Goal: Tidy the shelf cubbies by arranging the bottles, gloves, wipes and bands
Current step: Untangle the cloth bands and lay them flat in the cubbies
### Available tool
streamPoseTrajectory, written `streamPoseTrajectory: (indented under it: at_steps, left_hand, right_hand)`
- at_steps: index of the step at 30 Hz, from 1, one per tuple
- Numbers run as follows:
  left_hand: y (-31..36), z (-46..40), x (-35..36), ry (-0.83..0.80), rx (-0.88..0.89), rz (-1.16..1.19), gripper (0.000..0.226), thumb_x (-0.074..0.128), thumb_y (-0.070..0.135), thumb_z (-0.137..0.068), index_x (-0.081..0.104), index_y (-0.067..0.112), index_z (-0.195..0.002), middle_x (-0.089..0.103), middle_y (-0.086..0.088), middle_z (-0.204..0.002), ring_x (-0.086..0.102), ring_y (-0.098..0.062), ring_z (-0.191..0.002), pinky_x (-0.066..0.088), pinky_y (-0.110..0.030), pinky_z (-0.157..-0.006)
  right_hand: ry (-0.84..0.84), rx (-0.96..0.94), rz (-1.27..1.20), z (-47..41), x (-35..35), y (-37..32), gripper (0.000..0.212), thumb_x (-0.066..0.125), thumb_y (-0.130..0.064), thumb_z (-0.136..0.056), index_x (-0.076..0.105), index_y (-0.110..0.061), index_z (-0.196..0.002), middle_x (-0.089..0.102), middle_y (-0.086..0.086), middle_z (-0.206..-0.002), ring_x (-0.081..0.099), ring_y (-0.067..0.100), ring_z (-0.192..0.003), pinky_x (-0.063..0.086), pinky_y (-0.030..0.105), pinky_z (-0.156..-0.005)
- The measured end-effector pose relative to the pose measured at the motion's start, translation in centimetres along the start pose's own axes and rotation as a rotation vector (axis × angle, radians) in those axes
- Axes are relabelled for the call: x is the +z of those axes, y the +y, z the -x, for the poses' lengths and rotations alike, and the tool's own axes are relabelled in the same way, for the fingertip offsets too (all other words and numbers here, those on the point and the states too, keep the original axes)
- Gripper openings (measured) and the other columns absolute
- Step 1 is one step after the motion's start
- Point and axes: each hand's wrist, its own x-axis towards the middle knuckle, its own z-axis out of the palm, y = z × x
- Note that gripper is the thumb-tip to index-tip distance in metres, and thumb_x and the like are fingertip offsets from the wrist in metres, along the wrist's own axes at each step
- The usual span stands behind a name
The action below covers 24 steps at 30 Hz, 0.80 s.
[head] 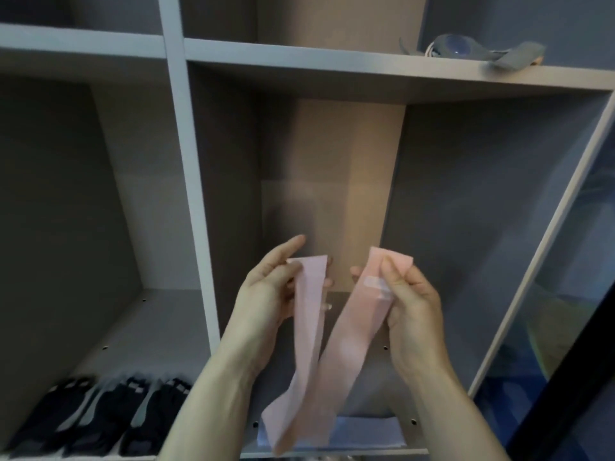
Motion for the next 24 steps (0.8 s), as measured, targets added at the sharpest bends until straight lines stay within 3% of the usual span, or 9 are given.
streamPoseTrajectory:
  at_steps: [2, 4, 7, 9, 11, 14, 17, 21, 24]
  left_hand:
    - [0.0, 0.0, -0.4, -0.027, 0.021, 0.055, 0.04, 0.044, 0.001, -0.095, 0.055, 0.02, -0.129, 0.07, -0.017, -0.109, 0.07, -0.031, -0.097, 0.058, -0.044, -0.081]
    - [-0.2, 0.1, -0.4, -0.026, 0.06, 0.008, 0.046, 0.055, 0.005, -0.09, 0.052, 0.021, -0.133, 0.067, -0.02, -0.1, 0.069, -0.031, -0.096, 0.051, -0.047, -0.092]
    - [-0.3, 0.3, 0.0, -0.042, 0.088, -0.033, 0.055, 0.067, 0.012, -0.078, 0.055, 0.021, -0.131, 0.054, -0.023, -0.088, 0.057, -0.029, -0.084, 0.047, -0.043, -0.094]
    - [-0.4, 0.4, 0.4, -0.076, 0.1, -0.065, 0.047, 0.069, 0.01, -0.081, 0.06, 0.021, -0.126, 0.053, -0.027, -0.087, 0.055, -0.03, -0.083, 0.047, -0.041, -0.096]
    - [-0.6, 0.4, 0.7, -0.066, 0.129, -0.127, 0.035, 0.065, 0.007, -0.085, 0.064, 0.02, -0.118, 0.057, -0.03, -0.081, 0.058, -0.029, -0.079, 0.051, -0.033, -0.09]
    - [-0.5, 0.4, 0.9, -0.02, 0.188, -0.233, 0.023, 0.067, 0.014, -0.082, 0.069, 0.016, -0.105, 0.07, -0.017, -0.077, 0.068, -0.02, -0.075, 0.055, -0.025, -0.075]
    - [-0.4, 0.6, 0.7, -0.043, 0.197, -0.298, 0.032, 0.07, 0.023, -0.073, 0.07, 0.014, -0.104, 0.073, -0.015, -0.089, 0.071, -0.024, -0.084, 0.056, -0.033, -0.078]
    - [-0.3, 0.3, 0.1, -0.019, 0.198, -0.35, 0.039, 0.076, 0.019, -0.066, 0.071, 0.016, -0.105, 0.07, -0.02, -0.086, 0.066, -0.021, -0.08, 0.056, -0.03, -0.08]
    - [0.0, 0.4, 0.0, -0.029, 0.198, -0.362, 0.037, 0.076, 0.02, -0.065, 0.072, 0.013, -0.101, 0.068, -0.024, -0.086, 0.061, -0.017, -0.07, 0.054, -0.024, -0.067]
  right_hand:
    - [-0.064, 0.023, -0.025, 0.1, -0.6, -0.2, 0.015, 0.059, -0.019, -0.078, 0.069, -0.01, -0.082, 0.073, 0.014, -0.073, 0.067, 0.018, -0.063, 0.054, 0.024, -0.059]
    - [-0.161, 0.061, 0.004, 0.3, -1.0, 0.1, 0.016, 0.065, -0.021, -0.075, 0.072, -0.009, -0.081, 0.073, 0.015, -0.078, 0.068, 0.021, -0.069, 0.055, 0.024, -0.062]
    - [-0.287, 0.112, 0.091, 0.9, -1.0, 0.8, 0.022, 0.078, -0.029, -0.069, 0.075, -0.013, -0.084, 0.073, 0.009, -0.081, 0.069, 0.018, -0.074, 0.053, 0.023, -0.064]
    - [-0.331, 0.109, 0.128, 1.2, -0.8, 1.1, 0.04, 0.081, -0.044, -0.062, 0.075, -0.015, -0.089, 0.074, 0.007, -0.084, 0.069, 0.016, -0.076, 0.053, 0.022, -0.064]
    - [-0.311, 0.058, 0.145, 1.4, -0.7, 1.1, 0.044, 0.081, -0.047, -0.06, 0.074, -0.015, -0.09, 0.074, 0.009, -0.086, 0.069, 0.017, -0.078, 0.053, 0.023, -0.065]
    - [-0.262, -0.074, 0.245, 1.4, -0.6, 0.9, 0.031, 0.072, -0.042, -0.07, 0.073, -0.016, -0.088, 0.073, 0.009, -0.085, 0.067, 0.018, -0.077, 0.052, 0.028, -0.066]
    - [-0.304, -0.136, 0.308, 1.5, -0.6, 0.5, 0.017, 0.066, -0.03, -0.082, 0.072, -0.017, -0.091, 0.074, 0.008, -0.089, 0.068, 0.018, -0.081, 0.052, 0.026, -0.07]
    - [-0.328, -0.225, 0.403, 1.9, -0.6, 0.4, 0.009, 0.063, -0.028, -0.084, 0.07, -0.022, -0.082, 0.067, -0.006, -0.072, 0.058, 0.005, -0.067, 0.045, 0.016, -0.062]
    - [-0.376, -0.275, 0.448, 2.1, -0.8, 0.2, 0.014, 0.061, -0.032, -0.085, 0.071, -0.025, -0.09, 0.072, -0.001, -0.087, 0.064, 0.011, -0.079, 0.048, 0.02, -0.068]
